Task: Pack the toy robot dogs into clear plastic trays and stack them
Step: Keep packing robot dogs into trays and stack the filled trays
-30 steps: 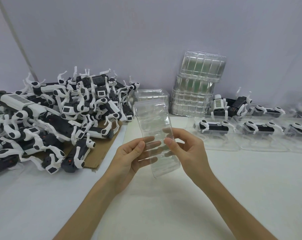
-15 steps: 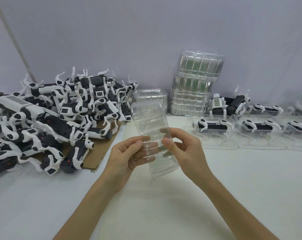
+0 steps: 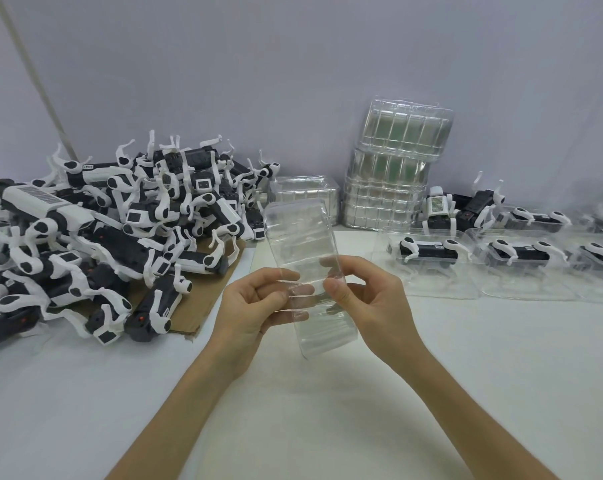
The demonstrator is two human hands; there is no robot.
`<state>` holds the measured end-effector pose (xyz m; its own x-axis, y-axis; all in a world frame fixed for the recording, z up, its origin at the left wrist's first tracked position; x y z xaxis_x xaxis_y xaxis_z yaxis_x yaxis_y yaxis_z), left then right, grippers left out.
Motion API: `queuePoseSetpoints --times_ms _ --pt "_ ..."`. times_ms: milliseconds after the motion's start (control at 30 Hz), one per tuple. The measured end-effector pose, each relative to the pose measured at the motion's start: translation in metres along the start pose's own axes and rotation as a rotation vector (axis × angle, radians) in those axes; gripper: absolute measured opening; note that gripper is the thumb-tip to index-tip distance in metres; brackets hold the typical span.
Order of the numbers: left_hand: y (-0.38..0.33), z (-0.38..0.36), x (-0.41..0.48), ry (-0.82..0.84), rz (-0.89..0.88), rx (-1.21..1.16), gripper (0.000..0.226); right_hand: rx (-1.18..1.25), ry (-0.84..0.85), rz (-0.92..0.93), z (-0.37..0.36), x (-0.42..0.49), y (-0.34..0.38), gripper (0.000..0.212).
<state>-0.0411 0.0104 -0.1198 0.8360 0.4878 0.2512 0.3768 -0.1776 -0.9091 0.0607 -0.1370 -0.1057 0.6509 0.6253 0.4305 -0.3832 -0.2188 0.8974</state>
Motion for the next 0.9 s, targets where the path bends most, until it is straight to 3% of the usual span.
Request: queuePoseSetpoints --times_ms 233,400,633,900 --pt "-0.002 -0.001 -0.001 -0.007 -0.033 0.034 0.030 0.008 -0.016 -0.004 -0.001 -0.002 0.000 0.021" --pt "0.002 0.000 0.002 -0.078 -0.080 0.098 0.052 -0.020 -0.051 0.007 -0.002 -0.001 0.001 0.023" --pt "0.001 0.003 0.006 -0.131 -0.096 0.122 0.037 -0.013 -0.097 -0.001 0.002 0.003 0.004 0.025" --pt "0.000 0.009 0.002 -0.046 -0.066 0.111 0.021 -0.073 -0.030 0.005 -0.006 -0.004 -0.005 0.022"
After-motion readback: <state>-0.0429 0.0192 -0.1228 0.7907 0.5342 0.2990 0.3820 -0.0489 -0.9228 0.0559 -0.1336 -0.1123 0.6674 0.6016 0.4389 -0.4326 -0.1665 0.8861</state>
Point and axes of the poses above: each hand's wrist, its own x-axis towards the middle knuckle, its own z-axis out of the back of the hand, y = z × x, the point moved 2 cm from there along x, towards the middle knuckle, and after that the axes turned 2 degrees about -z, right-handed, at the moved point
